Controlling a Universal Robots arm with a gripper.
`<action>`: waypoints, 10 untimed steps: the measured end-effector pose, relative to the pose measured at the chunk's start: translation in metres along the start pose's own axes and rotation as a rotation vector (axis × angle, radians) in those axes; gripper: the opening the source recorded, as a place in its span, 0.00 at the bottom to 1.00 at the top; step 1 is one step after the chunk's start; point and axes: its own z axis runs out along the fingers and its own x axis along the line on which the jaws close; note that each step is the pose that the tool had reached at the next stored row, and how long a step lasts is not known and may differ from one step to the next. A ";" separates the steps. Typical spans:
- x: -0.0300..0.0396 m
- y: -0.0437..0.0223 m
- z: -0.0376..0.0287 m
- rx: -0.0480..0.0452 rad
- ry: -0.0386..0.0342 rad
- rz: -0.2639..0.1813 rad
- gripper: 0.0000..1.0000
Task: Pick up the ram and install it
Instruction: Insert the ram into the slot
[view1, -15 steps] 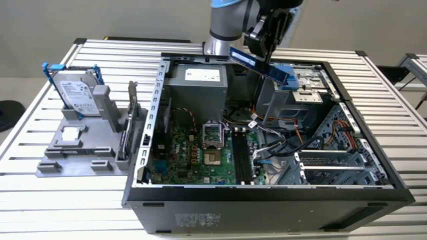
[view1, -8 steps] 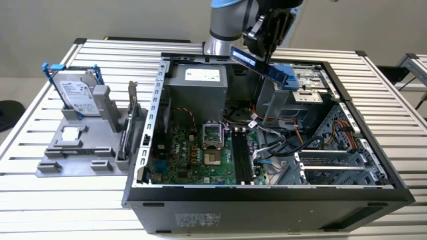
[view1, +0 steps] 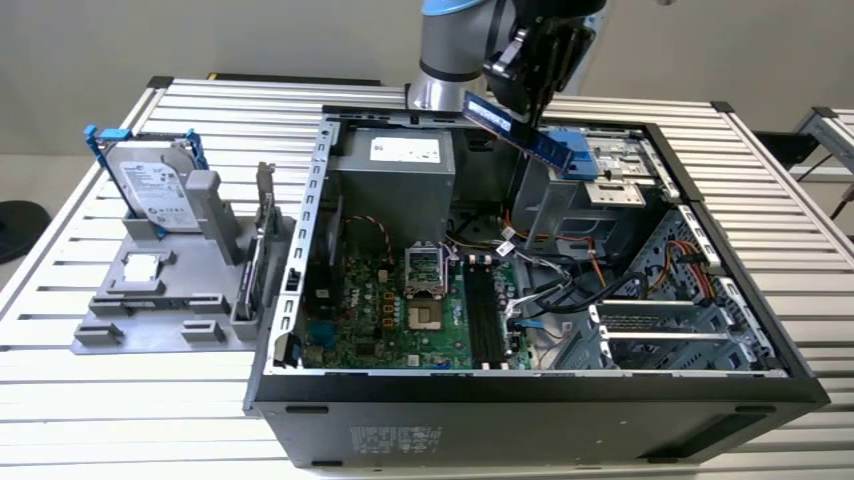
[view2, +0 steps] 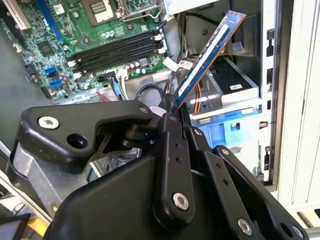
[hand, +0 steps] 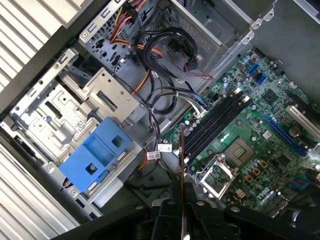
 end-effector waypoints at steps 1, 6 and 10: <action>0.0000 0.0000 0.0000 -0.0001 -0.0003 0.008 0.00; 0.0000 0.0000 0.0000 -0.0006 -0.0019 0.047 0.00; -0.0001 -0.0001 0.0000 -0.0010 -0.0032 0.079 0.00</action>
